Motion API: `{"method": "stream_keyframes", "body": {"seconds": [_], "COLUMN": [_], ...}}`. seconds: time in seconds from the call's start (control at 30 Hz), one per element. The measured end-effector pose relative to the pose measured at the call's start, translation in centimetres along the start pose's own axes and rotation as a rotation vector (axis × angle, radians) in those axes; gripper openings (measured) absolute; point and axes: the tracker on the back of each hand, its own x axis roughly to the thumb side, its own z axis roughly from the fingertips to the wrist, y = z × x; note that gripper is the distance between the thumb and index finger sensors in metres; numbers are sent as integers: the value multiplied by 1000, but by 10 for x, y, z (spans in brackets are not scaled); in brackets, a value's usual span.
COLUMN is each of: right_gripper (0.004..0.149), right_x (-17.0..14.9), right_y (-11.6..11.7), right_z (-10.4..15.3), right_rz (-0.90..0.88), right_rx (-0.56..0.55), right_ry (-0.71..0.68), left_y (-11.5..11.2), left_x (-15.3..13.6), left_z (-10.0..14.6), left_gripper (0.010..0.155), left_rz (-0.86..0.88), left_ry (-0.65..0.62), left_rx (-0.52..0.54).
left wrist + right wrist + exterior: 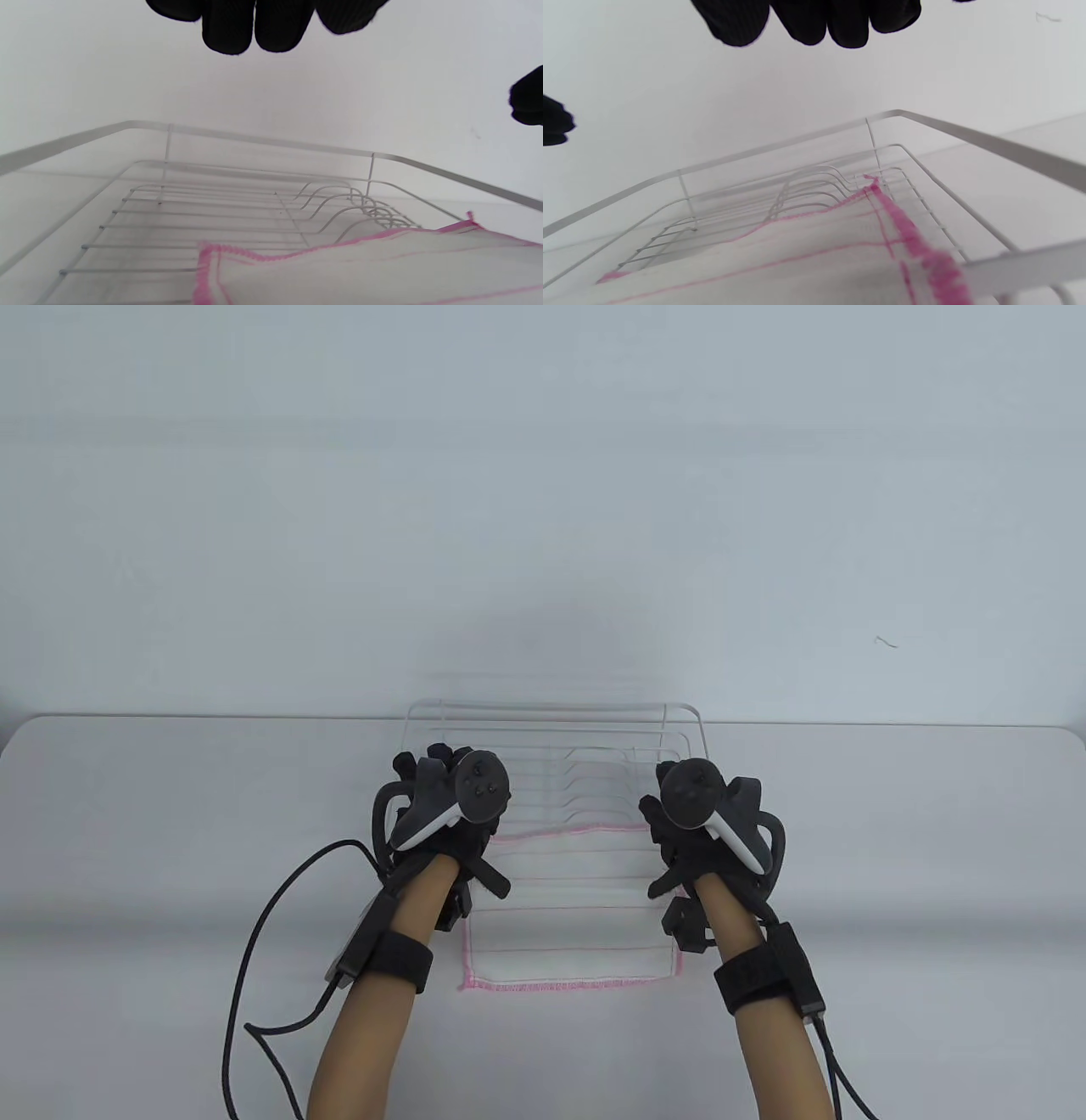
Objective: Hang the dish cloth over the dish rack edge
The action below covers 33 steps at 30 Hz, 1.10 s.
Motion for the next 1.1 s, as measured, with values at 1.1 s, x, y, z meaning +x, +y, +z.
{"method": "stream_keyframes", "body": {"seconds": [1.1], "right_gripper": [54], "right_x": [-2], "right_y": [58], "right_z": [180], "right_rz": [-28], "right_rx": [-50], "right_ry": [-200], "left_y": [-49], "left_x": [27], "left_z": [181], "left_gripper": [57], "left_rz": [161], "left_ry": [-207], "left_rx": [37]}}
